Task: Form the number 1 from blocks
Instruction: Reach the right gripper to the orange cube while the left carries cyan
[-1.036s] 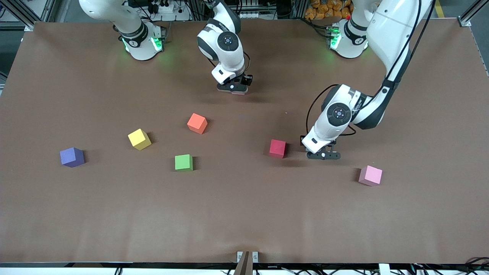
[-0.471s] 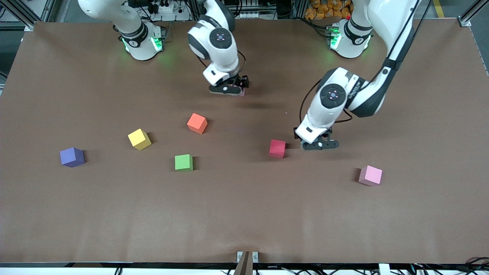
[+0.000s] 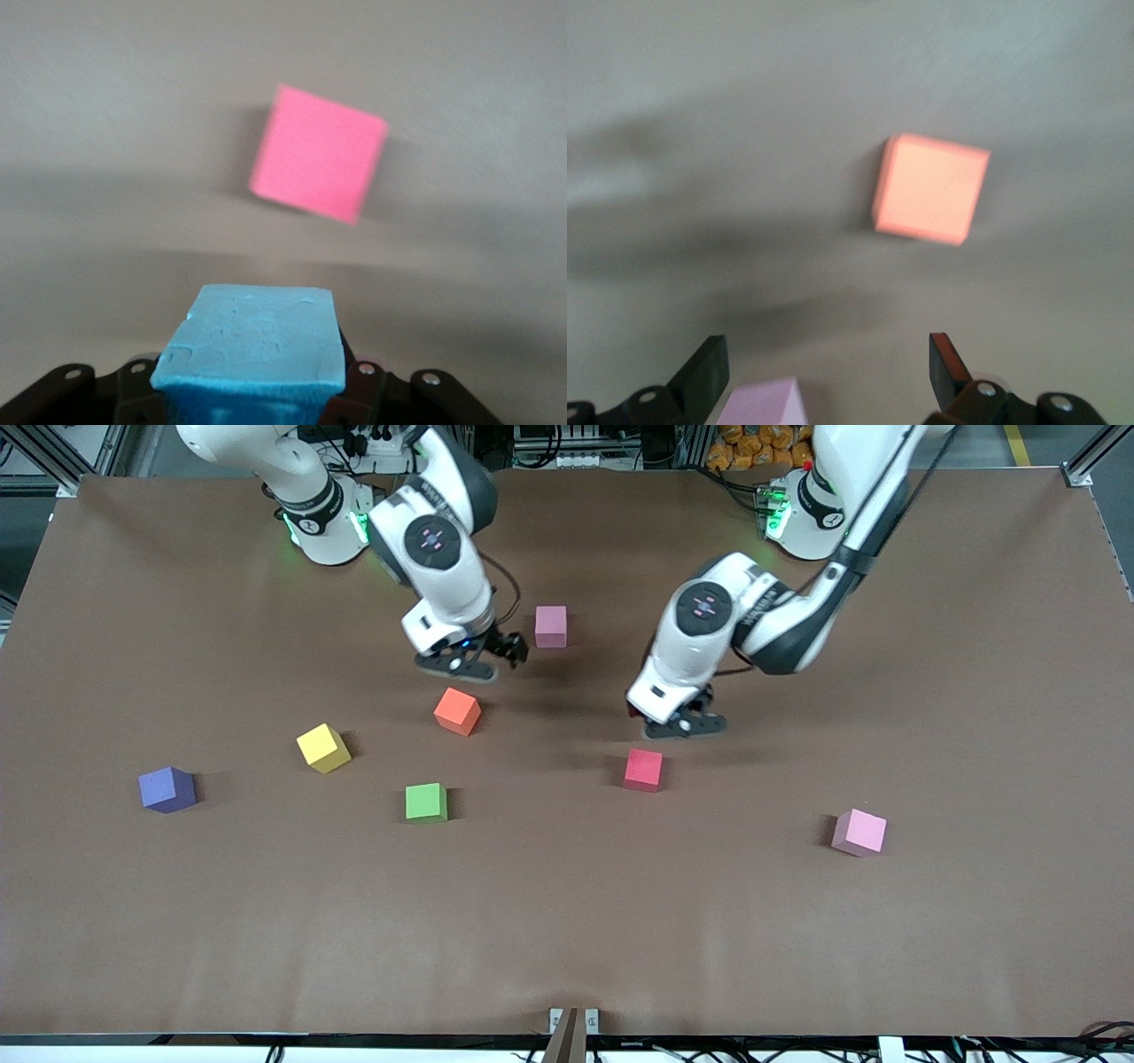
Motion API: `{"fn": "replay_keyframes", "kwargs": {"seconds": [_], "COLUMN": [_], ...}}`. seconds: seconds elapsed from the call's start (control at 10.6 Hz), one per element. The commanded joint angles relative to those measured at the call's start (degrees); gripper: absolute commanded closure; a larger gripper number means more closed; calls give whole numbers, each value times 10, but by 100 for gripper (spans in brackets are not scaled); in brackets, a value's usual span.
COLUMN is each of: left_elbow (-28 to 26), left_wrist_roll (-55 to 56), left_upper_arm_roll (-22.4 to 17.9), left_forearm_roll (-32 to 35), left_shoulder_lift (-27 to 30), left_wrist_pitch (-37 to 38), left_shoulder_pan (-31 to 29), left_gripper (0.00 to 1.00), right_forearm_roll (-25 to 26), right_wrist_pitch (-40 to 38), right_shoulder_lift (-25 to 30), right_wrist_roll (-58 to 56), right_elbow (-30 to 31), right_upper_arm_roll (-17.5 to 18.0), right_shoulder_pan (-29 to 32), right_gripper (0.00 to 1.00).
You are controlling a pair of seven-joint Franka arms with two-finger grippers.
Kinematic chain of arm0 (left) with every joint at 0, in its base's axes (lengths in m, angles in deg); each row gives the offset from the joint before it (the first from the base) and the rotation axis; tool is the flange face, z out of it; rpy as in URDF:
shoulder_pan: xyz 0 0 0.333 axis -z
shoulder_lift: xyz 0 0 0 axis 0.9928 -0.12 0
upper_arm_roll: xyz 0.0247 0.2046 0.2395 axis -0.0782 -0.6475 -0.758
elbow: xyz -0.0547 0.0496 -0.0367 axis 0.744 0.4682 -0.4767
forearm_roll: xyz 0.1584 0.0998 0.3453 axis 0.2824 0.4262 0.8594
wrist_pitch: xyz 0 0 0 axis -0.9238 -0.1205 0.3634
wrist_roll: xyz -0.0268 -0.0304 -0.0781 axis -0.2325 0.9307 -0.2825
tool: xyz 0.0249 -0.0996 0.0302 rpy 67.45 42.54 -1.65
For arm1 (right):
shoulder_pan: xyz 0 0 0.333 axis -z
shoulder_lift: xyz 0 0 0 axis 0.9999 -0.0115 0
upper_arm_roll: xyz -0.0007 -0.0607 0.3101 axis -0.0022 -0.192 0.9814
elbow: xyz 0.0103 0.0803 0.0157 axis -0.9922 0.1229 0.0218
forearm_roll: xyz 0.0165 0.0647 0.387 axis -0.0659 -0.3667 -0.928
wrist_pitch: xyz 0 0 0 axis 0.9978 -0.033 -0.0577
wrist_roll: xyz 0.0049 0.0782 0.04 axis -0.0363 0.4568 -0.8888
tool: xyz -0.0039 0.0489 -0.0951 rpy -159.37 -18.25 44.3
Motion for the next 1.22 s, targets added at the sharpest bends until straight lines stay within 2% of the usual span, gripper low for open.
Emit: {"fn": "replay_keyframes", "kwargs": {"seconds": [0.0, 0.28, 0.47, 1.13], "left_elbow": [62, 129, 145, 145], "left_wrist_roll": [88, 126, 121, 120], "left_upper_arm_roll": [-2, -6, -6, -6], "left_forearm_roll": [15, 20, 57, 71], "left_shoulder_lift": [-58, -134, -167, -191], "left_wrist_pitch": [7, 7, 7, 7], "left_shoulder_pan": [60, 123, 156, 189], "left_gripper": [100, 100, 100, 100], "right_forearm_roll": [15, 3, 3, -9], "right_wrist_pitch": [26, 42, 59, 79], "right_shoulder_lift": [-2, -31, -63, -100], "right_wrist_roll": [-6, 0, 0, 2], "right_elbow": [5, -4, -5, -6], "right_upper_arm_roll": [9, 7, 7, 7], "right_shoulder_pan": [69, 115, 121, 100], "right_gripper": [0, 0, 0, 0]}}
